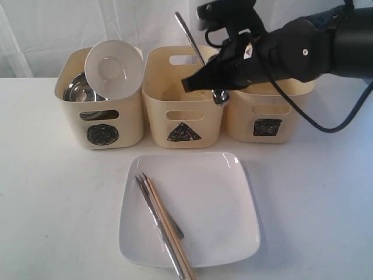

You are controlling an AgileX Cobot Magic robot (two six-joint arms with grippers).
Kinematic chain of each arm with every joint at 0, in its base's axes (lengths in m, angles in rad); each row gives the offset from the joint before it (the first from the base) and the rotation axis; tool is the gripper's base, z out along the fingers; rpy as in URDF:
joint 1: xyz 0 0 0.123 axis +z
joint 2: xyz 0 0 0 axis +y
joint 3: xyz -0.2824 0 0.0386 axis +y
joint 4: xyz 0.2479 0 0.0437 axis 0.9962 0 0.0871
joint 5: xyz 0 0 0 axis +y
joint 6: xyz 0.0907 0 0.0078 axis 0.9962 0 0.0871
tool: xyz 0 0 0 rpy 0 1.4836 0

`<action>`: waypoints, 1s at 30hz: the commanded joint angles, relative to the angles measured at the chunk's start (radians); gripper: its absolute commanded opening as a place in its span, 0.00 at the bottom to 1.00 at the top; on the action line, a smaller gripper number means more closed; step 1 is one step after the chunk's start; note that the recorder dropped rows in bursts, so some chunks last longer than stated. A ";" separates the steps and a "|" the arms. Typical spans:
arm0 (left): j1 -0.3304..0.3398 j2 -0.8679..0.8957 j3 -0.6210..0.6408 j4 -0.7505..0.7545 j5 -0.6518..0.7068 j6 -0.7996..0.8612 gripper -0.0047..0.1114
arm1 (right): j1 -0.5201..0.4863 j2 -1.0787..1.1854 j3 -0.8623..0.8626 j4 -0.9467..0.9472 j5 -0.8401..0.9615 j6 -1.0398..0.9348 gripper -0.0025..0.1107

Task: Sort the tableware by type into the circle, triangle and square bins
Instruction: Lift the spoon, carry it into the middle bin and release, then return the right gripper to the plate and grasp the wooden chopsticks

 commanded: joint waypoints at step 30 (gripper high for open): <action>-0.004 -0.005 0.004 -0.003 -0.002 -0.002 0.04 | -0.009 0.207 -0.188 0.005 -0.103 -0.002 0.30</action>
